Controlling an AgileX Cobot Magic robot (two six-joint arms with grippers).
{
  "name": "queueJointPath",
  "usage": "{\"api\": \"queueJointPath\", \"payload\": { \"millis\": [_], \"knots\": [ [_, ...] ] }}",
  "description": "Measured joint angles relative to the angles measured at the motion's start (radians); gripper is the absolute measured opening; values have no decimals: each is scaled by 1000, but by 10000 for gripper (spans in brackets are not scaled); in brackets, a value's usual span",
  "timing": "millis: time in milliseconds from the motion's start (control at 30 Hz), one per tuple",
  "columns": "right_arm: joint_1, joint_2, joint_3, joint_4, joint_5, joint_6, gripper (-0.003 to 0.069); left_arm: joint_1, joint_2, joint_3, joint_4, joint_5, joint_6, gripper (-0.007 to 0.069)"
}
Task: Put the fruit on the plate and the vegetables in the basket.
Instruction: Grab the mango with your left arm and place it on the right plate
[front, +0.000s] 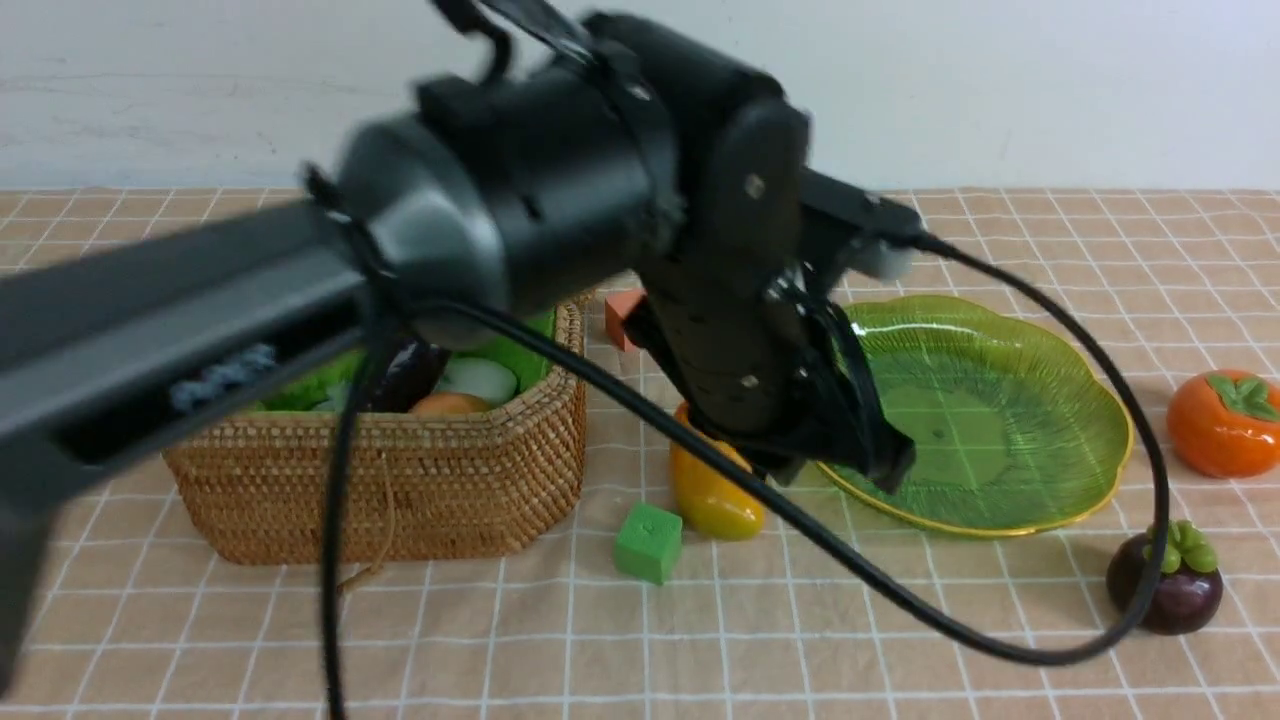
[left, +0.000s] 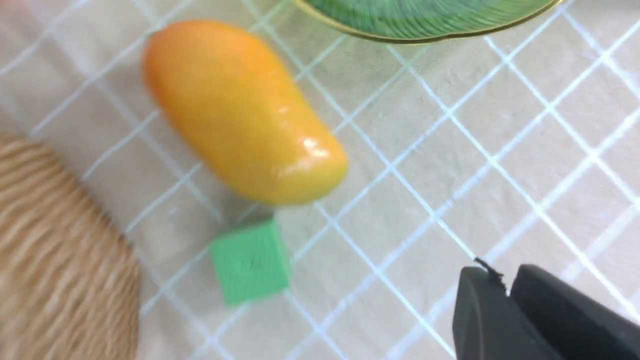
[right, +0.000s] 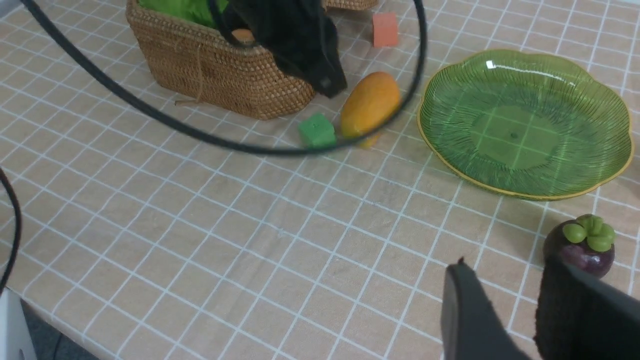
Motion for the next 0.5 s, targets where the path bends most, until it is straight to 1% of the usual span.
{"api": "queueJointPath", "payload": {
  "millis": [33,133,233,267,367,400,500],
  "knots": [
    [0,0,0,0,0,0,224,-2,48,-21,32,-4,-16,117],
    [0,0,0,0,0,0,224,7,139,-81,125,-9,-80,225],
    [0,0,0,1,0,0,226,19,201,-129,206,-30,-165,386],
    [0,0,0,3,0,0,227,24,219,-141,246,-49,-197,456],
    [0,0,0,5,0,0,227,40,246,-150,296,-96,-235,563],
    [0,0,0,6,0,0,227,45,256,-152,298,-111,-243,590],
    [0,0,0,11,0,0,227,67,295,-153,286,-145,-253,620]
  ]
}}
